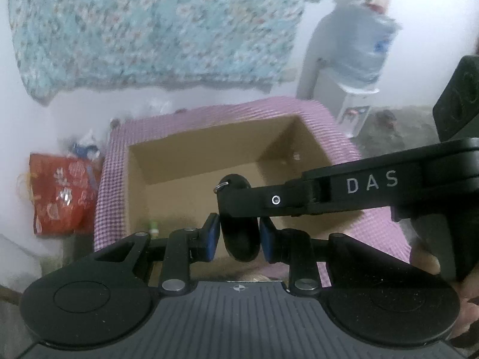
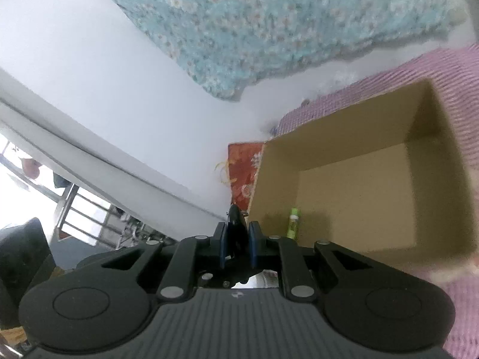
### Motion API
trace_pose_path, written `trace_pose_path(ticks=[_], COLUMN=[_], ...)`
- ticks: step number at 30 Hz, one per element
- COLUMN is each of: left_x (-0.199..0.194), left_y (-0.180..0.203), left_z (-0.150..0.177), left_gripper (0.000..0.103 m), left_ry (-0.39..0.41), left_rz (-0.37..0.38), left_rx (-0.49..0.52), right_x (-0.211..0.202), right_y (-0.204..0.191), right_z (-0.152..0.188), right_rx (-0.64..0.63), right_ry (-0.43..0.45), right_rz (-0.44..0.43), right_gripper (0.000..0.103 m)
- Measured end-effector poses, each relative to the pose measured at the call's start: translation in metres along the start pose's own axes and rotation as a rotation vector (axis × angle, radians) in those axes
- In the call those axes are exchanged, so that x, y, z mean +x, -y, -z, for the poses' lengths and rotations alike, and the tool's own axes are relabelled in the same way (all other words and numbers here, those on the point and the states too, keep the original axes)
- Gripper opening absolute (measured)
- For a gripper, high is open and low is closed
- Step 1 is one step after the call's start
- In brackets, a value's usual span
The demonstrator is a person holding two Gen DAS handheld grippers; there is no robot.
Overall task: Organize rigid objects
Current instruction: 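Lift the black oval object with the right gripper into the box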
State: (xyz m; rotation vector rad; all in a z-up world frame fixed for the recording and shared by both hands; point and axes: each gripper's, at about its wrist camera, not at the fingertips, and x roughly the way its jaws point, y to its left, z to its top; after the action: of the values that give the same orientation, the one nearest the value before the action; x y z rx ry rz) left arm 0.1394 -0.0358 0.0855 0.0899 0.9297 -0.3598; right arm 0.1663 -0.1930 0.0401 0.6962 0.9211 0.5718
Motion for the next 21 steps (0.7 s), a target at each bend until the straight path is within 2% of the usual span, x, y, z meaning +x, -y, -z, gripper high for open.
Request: trace_pose_path(ticks=[7,12,17,21], left_x=[0.075,0.124,0.151,0.154], left_y=[-0.046,-0.071,-0.083,-0.077], left_z=[-0.026,-0.03,-0.031,-0.037], left_gripper=[0.028,0.028,0.028,0.029], left_ry=[-0.193,-0.305,-0.358,-0.348], left_rz=[-0.033,-0.079,-0.138,-0.171], left_rx=[-0.074,-0.112,-0.117,-0.079], right_x=[0.091,0.149,0.19,0.208], right_y=[0.042,0.072,0.093,0.107], right_z=[-0.055,-0.065,-0.068,-0.065], right_rx=[0.145,0.218,0.267,0.296], right_ry=[-0.168,-0.252,-0.302,-0.304], right_rz=[0.014,0.054,0.075,0.081], right_gripper=[0.017,0.017,0.017,0.017])
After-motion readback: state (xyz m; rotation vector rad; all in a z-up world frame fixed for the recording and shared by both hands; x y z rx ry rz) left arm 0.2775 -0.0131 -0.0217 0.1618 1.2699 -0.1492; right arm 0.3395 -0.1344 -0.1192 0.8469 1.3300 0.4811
